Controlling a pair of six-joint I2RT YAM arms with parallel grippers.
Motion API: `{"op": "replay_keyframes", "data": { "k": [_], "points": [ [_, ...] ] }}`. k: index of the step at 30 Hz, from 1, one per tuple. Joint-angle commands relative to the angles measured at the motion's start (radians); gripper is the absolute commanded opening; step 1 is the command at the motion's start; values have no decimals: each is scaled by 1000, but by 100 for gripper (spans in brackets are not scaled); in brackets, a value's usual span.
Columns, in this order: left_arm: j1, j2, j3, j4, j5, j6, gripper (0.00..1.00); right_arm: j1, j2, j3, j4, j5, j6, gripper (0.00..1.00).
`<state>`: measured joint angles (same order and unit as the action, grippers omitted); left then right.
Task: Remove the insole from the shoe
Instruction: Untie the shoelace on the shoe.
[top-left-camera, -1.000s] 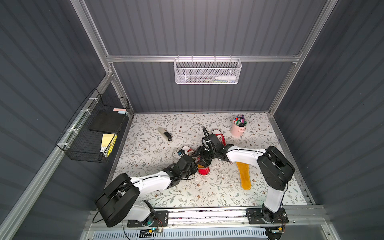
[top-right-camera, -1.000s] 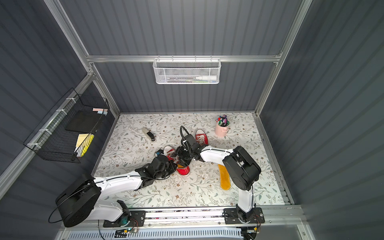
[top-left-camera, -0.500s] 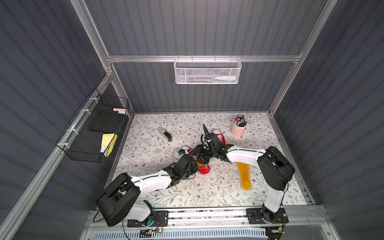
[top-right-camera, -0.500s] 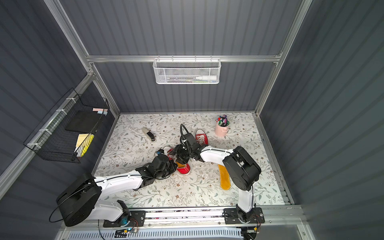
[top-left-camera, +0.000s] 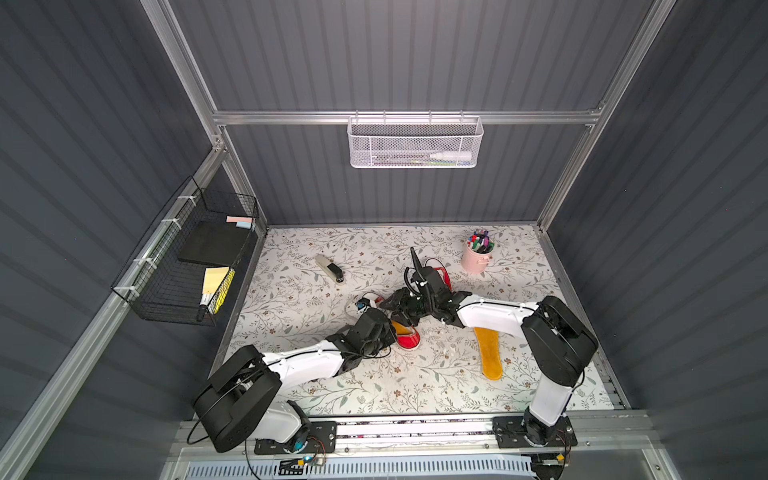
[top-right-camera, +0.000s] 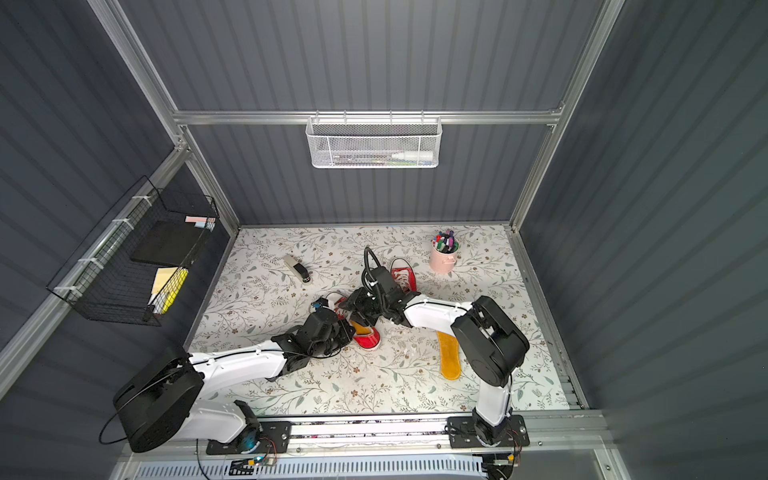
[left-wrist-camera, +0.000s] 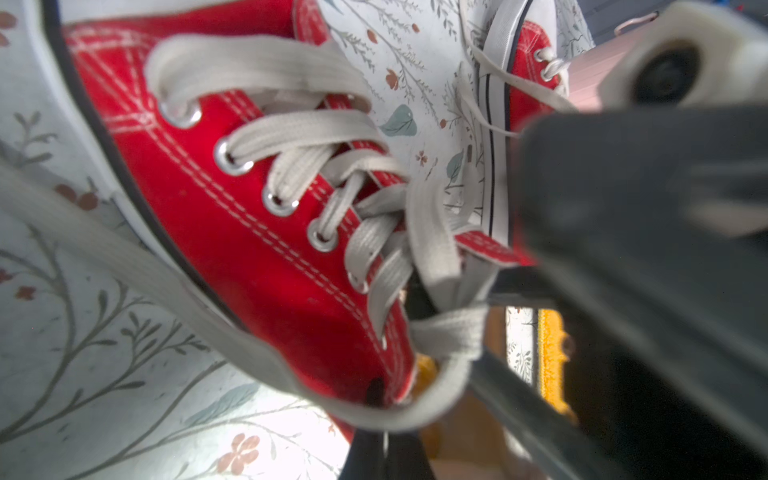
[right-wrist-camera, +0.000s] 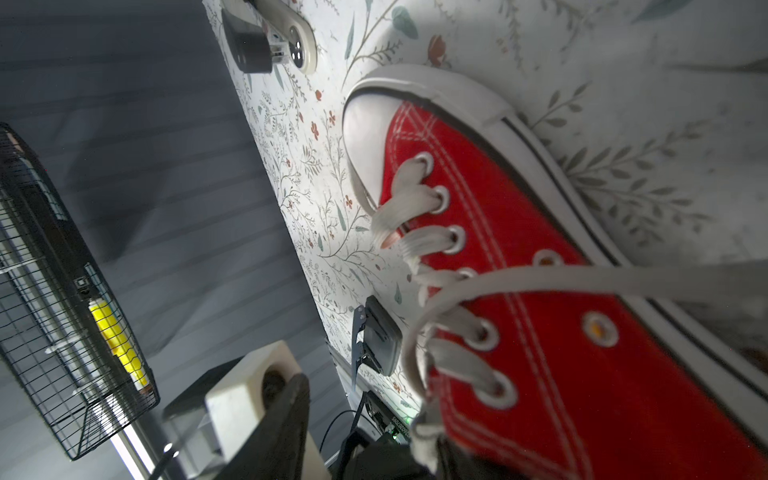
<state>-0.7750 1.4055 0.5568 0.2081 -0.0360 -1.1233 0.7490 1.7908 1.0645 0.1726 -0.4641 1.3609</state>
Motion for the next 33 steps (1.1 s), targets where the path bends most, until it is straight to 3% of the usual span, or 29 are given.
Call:
{"op": "replay_keyframes", "data": {
  "k": [1,9,17,20,33],
  "points": [
    [-7,29,5,-37,79,-9,0,6,-44,-10,107,13,-13,49],
    [-7,39,1,-15,113,-12,0,5,47,35,136,7,-14,50],
    [-2,1,-45,39,116,-18,0,7,-29,22,-46,60,-89,57],
    [5,2,-52,60,136,-18,0,8,1,26,-13,51,-70,58],
    [10,38,-44,83,227,-11,0,15,123,211,-34,114,-129,62]
  ]
}}
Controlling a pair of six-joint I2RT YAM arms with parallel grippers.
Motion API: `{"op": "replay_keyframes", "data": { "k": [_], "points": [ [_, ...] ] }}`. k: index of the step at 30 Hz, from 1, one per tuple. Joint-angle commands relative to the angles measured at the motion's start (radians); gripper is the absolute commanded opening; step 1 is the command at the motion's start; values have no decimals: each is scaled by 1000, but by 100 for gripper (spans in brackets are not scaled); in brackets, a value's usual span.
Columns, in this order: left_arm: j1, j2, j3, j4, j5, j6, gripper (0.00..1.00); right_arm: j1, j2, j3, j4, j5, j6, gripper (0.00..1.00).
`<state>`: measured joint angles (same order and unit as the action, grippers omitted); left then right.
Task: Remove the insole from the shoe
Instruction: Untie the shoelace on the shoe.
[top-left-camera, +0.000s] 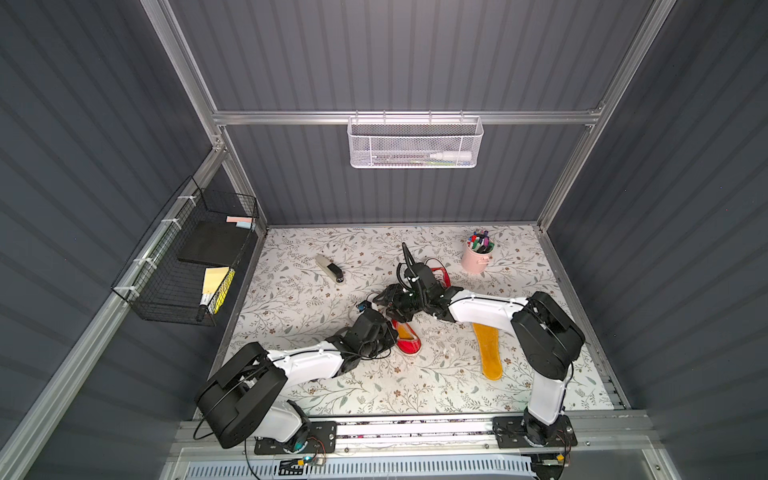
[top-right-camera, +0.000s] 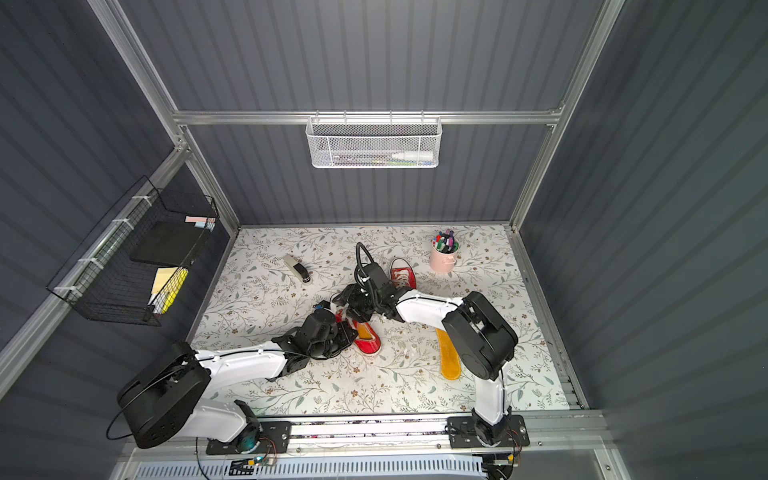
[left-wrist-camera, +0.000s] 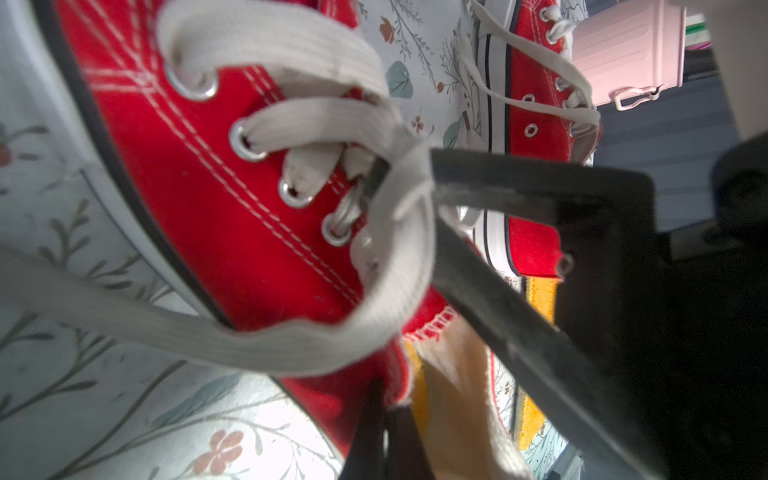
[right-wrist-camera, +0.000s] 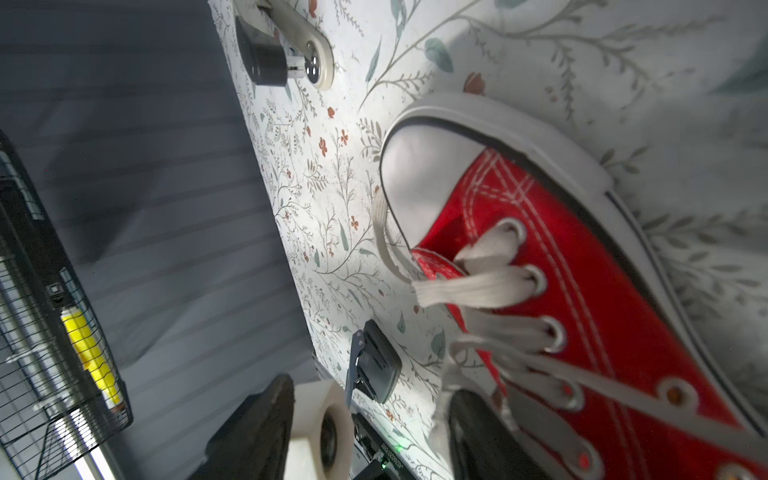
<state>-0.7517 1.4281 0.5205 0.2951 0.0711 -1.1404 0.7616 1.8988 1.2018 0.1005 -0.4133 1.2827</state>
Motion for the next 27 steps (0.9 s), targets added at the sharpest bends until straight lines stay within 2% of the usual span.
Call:
{"op": "replay_keyframes", "data": {
  "k": [1,8,10,14,27],
  "points": [
    [-14,14,-11,-3,132,6,0,3,26,96,24,81,-70,62],
    [3,-87,-64,-74,224,29,0,4,93,241,-106,293,-307,69],
    [19,-115,-55,-133,256,68,0,4,118,267,-122,339,-360,72],
    [35,-147,-54,-227,315,122,0,4,162,308,-136,369,-424,82],
    [71,-250,-72,-408,310,172,0,-18,226,392,-113,518,-556,84]
  ]
}}
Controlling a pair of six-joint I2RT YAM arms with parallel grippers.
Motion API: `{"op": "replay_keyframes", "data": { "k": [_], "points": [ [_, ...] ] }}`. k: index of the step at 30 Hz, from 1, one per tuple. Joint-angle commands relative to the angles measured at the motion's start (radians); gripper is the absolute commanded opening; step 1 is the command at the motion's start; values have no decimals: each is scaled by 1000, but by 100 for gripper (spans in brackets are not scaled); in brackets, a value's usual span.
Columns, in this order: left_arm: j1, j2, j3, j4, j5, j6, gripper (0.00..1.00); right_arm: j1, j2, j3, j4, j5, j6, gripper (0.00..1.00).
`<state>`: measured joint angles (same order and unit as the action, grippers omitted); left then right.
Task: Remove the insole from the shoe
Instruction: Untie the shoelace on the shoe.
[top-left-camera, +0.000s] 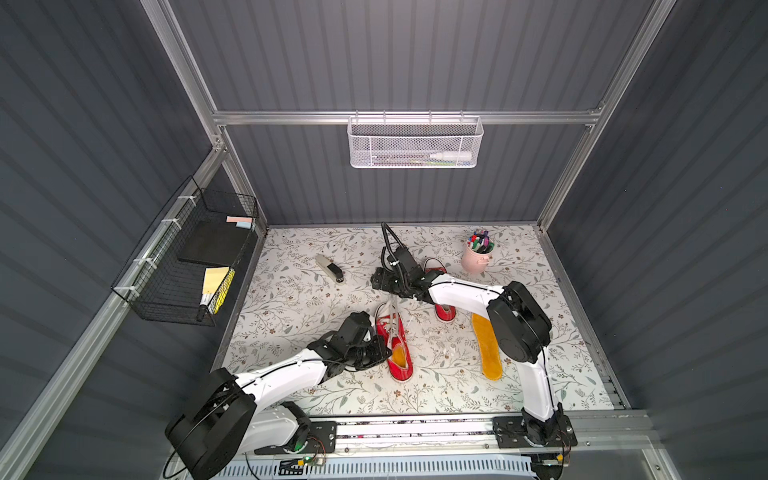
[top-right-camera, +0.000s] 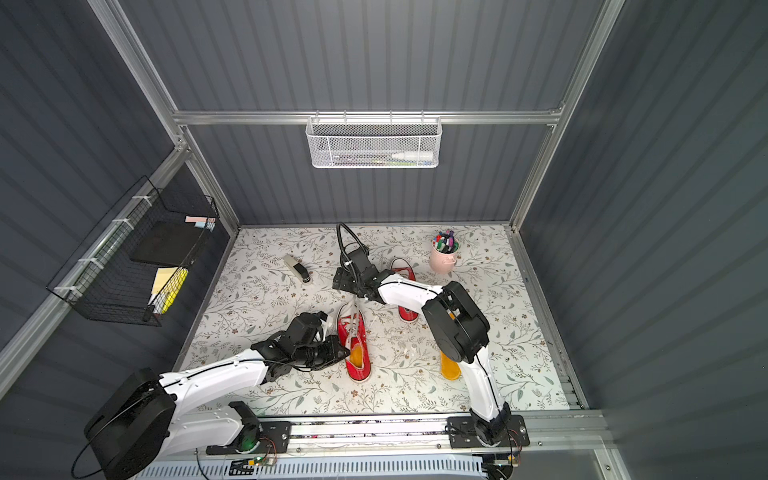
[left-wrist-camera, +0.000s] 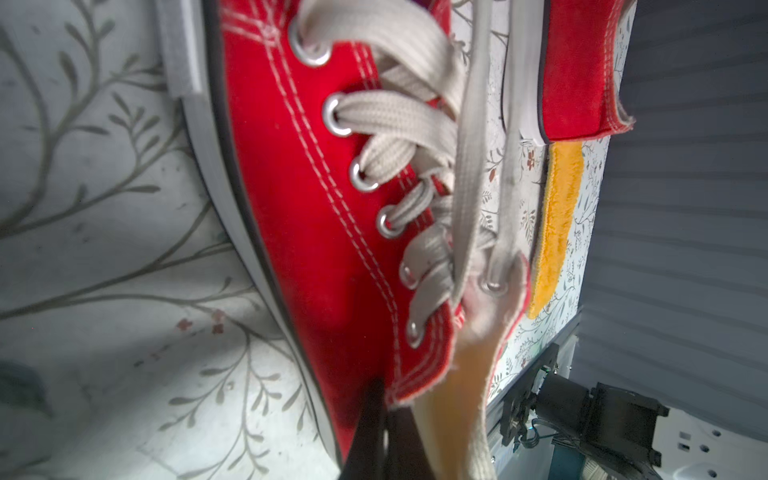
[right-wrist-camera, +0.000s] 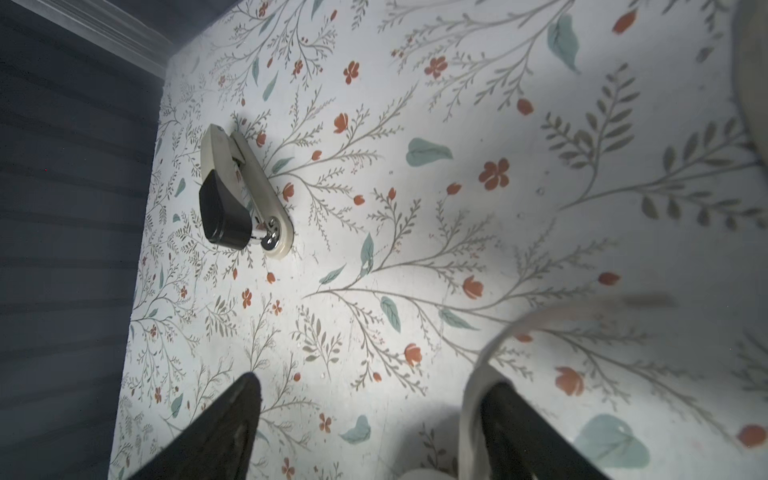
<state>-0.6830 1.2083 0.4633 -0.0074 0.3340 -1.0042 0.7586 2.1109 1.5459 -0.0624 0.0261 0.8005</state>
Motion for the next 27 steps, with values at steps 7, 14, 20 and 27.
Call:
{"op": "replay_keyframes", "data": {
  "k": [7,14,20,27],
  "points": [
    [5,-30,-10,-77,-44,40,0,-49,25,104,29,2,-177,81],
    [5,124,80,36,-99,46,0,-42,-126,100,-179,-94,-219,71],
    [5,134,77,185,-173,-1,0,-21,-359,-38,-551,-169,-245,53],
    [5,193,78,274,-208,-53,0,0,-492,-199,-801,-365,-266,29]
  ]
}}
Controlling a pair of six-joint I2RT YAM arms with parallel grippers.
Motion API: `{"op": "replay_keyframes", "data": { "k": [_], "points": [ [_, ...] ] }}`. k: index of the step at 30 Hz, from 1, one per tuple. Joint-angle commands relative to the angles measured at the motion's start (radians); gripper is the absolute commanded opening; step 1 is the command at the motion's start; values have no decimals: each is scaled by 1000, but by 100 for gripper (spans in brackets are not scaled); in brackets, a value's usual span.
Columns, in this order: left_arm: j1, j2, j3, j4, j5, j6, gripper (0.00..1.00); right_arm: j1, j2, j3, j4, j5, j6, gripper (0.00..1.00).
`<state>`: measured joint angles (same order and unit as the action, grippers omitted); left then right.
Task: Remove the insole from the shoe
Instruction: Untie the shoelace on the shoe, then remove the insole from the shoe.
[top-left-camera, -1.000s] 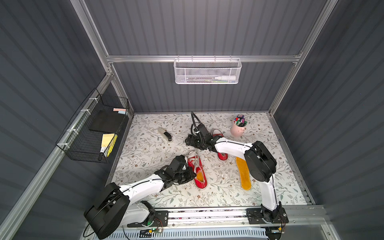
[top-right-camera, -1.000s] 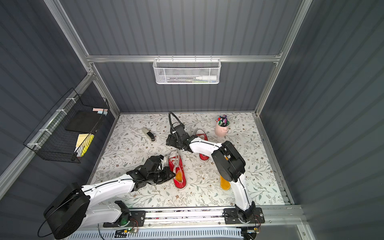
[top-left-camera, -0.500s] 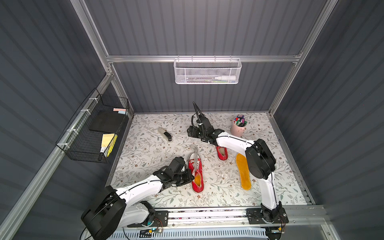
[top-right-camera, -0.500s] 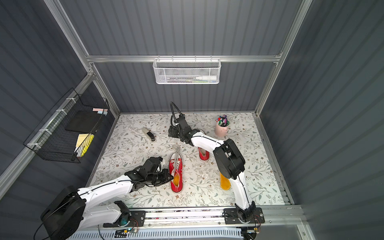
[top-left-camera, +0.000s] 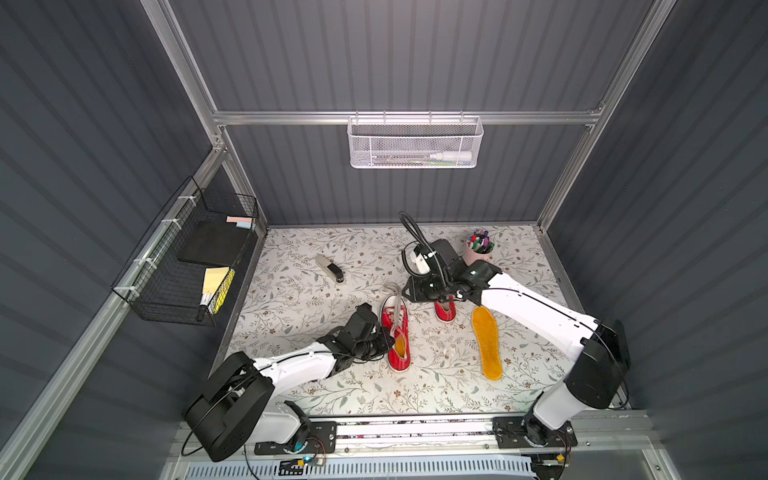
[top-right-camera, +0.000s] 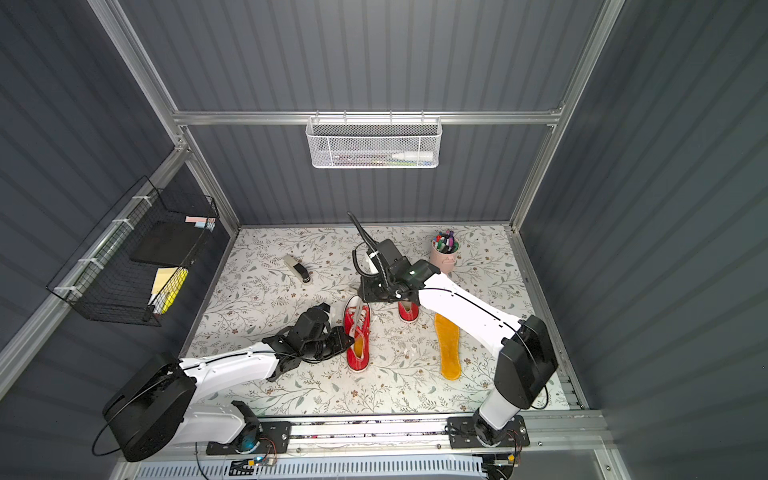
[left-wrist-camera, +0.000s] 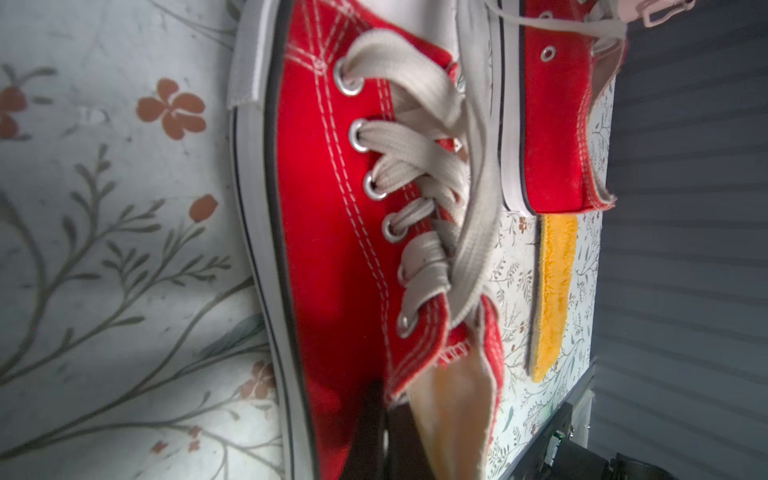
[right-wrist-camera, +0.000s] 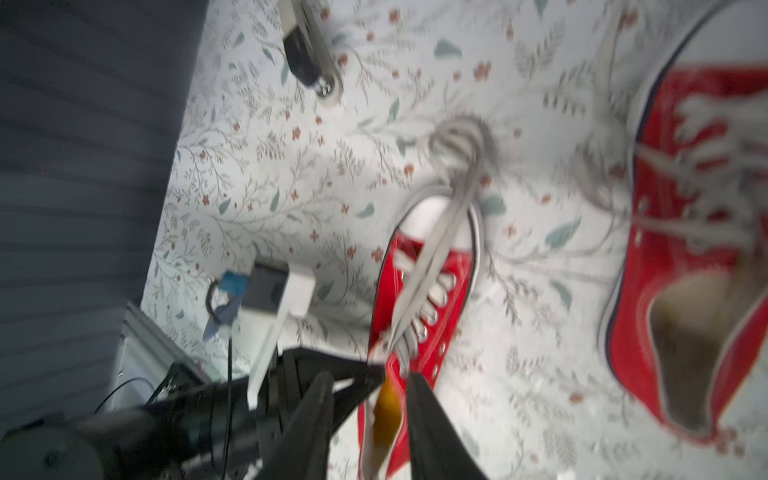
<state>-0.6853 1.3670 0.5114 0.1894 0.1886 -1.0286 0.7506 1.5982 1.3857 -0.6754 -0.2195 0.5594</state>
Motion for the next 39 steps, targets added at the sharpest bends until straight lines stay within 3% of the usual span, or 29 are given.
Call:
{"op": "replay_keyframes", "data": {
  "k": [1,9,14,18,23,26,39],
  "points": [
    [3,58,47,84,-62,-30,0,13,27,-36,-220,-156,-30,27],
    [-32,155,82,193,-80,-83,0,40,104,-12,-240,-225,-48,22],
    [-42,167,79,217,-93,-99,0,42,185,47,-217,-189,-45,21],
    [-44,152,64,220,-98,-112,0,41,258,84,-230,-118,-42,21],
    [-45,113,35,202,-94,-124,0,40,301,99,-242,83,-47,18],
    [-43,85,18,176,-98,-119,0,40,321,89,-217,116,-41,17],
    [-42,53,8,138,-116,-113,0,47,423,64,-192,127,-24,36]
  ]
}}
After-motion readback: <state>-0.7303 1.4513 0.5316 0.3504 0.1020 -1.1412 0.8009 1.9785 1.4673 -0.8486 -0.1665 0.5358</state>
